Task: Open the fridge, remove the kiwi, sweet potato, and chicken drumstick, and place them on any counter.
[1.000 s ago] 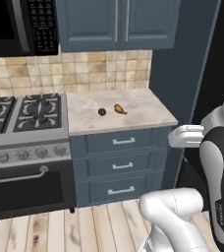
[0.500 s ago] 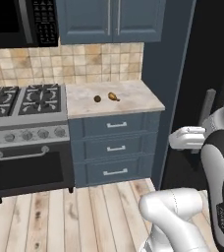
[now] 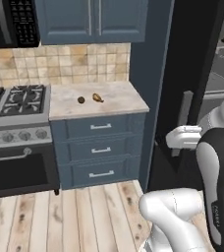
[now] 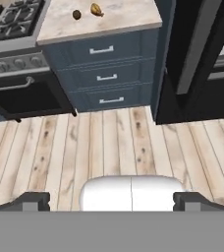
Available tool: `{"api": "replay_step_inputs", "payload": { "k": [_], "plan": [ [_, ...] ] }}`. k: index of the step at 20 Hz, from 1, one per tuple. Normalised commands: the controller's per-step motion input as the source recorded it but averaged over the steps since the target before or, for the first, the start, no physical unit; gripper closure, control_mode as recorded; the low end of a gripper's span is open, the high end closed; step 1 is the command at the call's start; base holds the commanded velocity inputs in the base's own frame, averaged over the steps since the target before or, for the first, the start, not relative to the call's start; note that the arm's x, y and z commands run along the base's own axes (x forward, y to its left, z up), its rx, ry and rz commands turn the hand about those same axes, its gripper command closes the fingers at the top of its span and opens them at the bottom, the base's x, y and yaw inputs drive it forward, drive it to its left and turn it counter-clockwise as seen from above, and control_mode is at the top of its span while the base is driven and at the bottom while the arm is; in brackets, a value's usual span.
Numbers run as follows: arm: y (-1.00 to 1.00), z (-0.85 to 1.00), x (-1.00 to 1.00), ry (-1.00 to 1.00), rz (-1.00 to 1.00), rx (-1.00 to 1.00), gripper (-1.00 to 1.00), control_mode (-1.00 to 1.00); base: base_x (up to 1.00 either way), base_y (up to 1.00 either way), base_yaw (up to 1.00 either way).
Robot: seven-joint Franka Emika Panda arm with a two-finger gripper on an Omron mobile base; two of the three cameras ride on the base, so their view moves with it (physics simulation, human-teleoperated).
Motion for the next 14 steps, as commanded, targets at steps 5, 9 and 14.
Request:
{"api": "replay_step_inputs", "payload": {
  "k": [5, 9, 14],
  "plan": [
    [0.00, 0.00, 0.00, 0.00, 0.00, 0.00, -1.00, 1.00, 0.00, -1.00, 0.00],
    [0.00, 0.00, 0.00, 0.00, 0.00, 0.00, -1.00, 1.00, 0.00, -1.00, 0.00],
    [0.00, 0.00, 0.00, 0.00, 0.00, 0.00, -1.00, 1.00, 0.07, -1.00, 0.00]
  ]
}}
